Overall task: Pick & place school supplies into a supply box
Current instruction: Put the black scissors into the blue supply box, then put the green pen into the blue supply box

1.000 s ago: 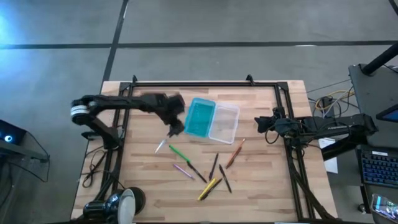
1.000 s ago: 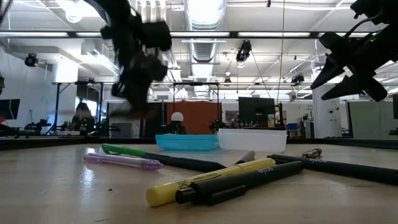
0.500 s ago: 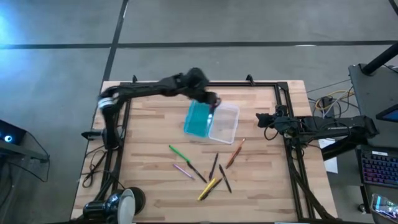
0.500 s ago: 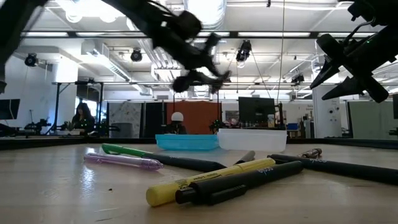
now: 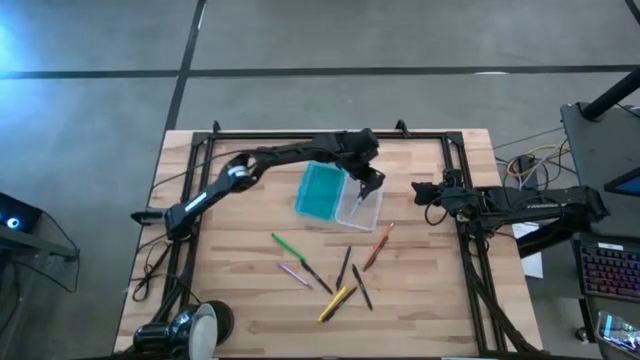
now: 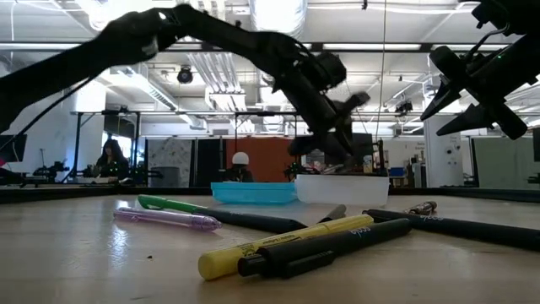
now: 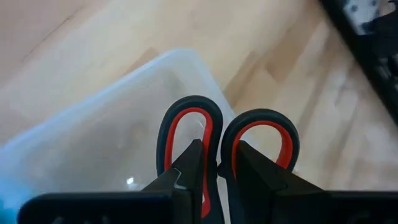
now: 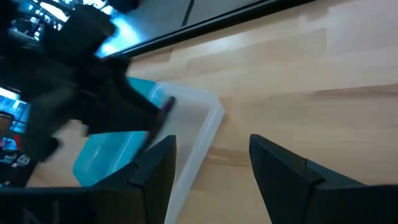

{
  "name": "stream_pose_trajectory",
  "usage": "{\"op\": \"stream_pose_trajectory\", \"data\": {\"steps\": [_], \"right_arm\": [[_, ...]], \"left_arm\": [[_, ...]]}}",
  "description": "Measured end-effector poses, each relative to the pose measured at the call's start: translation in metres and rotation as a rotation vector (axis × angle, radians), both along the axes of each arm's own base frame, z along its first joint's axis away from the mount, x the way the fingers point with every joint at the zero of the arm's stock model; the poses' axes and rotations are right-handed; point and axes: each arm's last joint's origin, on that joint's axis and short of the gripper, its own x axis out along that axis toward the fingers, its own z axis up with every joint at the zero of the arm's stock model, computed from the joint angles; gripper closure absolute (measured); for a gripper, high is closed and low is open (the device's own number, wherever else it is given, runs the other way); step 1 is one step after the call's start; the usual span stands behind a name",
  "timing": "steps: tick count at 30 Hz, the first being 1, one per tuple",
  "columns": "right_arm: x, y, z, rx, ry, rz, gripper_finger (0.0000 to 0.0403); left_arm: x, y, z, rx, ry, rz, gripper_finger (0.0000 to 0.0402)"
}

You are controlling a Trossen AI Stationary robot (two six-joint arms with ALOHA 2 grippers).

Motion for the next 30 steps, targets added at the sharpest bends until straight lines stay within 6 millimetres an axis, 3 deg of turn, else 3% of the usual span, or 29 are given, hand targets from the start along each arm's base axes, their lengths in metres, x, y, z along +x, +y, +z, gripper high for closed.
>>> {"op": "stream_pose_trajectory", "data": {"steps": [4,9,11,14,17,21,25,30], "right_arm": [[0.0,0.0,0.0,-0.015,0.017,0.013,0.0209],[-0.001,0.0,-0.002,-0.014,0.041,0.016,0.0209],[-0.002,0.0,-0.002,-0.011,0.048,0.019,0.0209],[-0.002,0.001,-0.003,-0.004,0.057,0.043,0.0209],[-0.001,0.002,-0.003,0.007,0.078,0.097,0.0209],[0.001,0.003,-0.005,-0.001,0.124,0.152,0.0209],[0.002,0.003,-0.006,-0.026,0.168,0.18,0.0209],[0.005,0.003,-0.009,-0.03,0.201,0.187,0.0209]], "left_arm": [[0.006,0.002,-0.014,0.022,0.01,-0.018,0.0317],[-0.01,-0.002,-0.012,0.02,0.128,-0.053,0.0273],[-0.018,-0.005,0.002,0.056,0.148,-0.088,0.0269],[-0.035,-0.014,0.041,0.142,0.141,-0.206,0.0267],[-0.059,-0.035,0.078,0.229,0.181,-0.389,0.0266],[-0.094,-0.068,0.105,0.327,0.232,-0.665,0.0265],[-0.131,-0.089,0.1,0.373,0.262,-0.851,0.0265],[-0.173,-0.119,0.064,0.379,0.283,-0.978,0.0264]]}}
